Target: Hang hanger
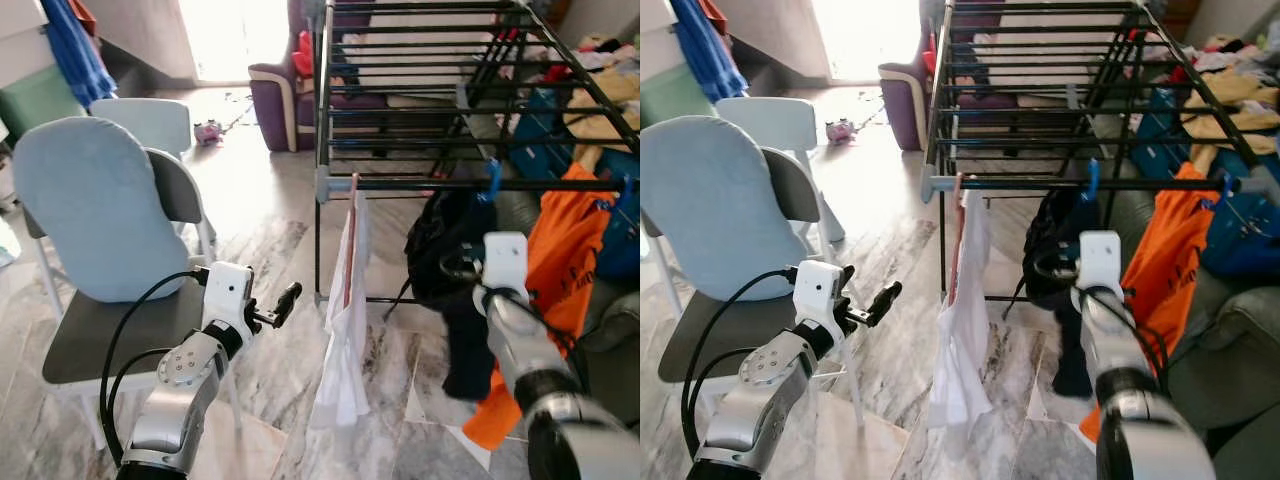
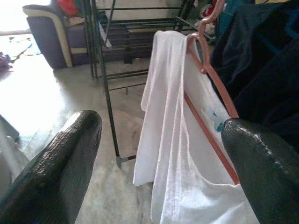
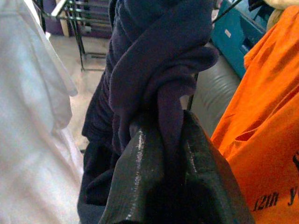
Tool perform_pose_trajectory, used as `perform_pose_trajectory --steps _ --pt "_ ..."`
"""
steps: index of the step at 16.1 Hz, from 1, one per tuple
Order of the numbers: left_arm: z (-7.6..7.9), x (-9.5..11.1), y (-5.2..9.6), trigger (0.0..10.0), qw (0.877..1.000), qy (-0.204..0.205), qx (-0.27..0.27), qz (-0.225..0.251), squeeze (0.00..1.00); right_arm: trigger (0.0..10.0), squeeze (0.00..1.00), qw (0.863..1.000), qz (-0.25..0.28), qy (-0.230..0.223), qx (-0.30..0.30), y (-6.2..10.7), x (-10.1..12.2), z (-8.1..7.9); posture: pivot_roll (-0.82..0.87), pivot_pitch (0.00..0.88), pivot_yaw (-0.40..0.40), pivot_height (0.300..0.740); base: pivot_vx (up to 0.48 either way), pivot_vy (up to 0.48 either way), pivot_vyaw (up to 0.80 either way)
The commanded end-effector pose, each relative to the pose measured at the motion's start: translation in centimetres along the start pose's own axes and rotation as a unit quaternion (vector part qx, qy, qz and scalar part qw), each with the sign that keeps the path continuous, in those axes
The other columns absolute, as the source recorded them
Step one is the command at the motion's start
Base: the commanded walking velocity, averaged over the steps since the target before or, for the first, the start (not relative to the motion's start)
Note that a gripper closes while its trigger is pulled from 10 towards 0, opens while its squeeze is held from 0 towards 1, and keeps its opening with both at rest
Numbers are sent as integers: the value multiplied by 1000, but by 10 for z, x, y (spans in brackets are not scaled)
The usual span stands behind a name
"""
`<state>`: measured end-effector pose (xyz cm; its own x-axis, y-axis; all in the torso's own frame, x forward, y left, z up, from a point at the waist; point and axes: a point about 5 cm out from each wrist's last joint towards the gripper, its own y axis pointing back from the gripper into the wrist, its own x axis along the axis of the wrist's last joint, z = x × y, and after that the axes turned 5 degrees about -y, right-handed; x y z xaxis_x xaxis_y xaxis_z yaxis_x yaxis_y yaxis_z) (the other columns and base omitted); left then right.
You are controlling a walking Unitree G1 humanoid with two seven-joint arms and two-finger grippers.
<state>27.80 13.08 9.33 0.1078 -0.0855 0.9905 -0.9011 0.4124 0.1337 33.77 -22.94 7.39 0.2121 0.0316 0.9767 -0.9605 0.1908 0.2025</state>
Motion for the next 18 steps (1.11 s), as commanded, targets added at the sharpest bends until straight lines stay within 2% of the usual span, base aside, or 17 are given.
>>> perform_pose_trajectory --steps 1,2,3,4,8,14,18 --pt "-3 -1 0 10000 1000 -5 8 -4 0 0 0 999 41 -11 -4 0 14 1 -89 0 24 740 0 0 0" --pt "-4 -1 0 10000 1000 -8 13 -3 0 2510 0 999 41 -5 0 6 6 1 -93 0 23 740 0 0 0" --pt "-7 -2 -1 10000 1000 -11 22 -4 0 7725 0 999 45 -3 3 13 0 2 -96 0 23 740 0 0 0" --pt "-9 -2 -2 10000 999 -11 33 -1 0 10000 0 999 48 3 7 18 -3 2 -98 0 22 740 0 0 0" --pt "-11 -1 -4 10000 999 -13 42 -1 0 10000 0 999 51 -3 12 21 -1 -3 -98 0 22 740 0 0 0" --pt "-13 0 -4 10000 999 -20 50 1 0 10000 0 999 48 -3 23 20 1 -12 -74 0 13 740 -268 0 0" --pt "-12 -1 -4 10000 999 -22 49 1 0 10000 0 999 43 1 24 19 1 -11 -71 0 4 740 -311 0 0"
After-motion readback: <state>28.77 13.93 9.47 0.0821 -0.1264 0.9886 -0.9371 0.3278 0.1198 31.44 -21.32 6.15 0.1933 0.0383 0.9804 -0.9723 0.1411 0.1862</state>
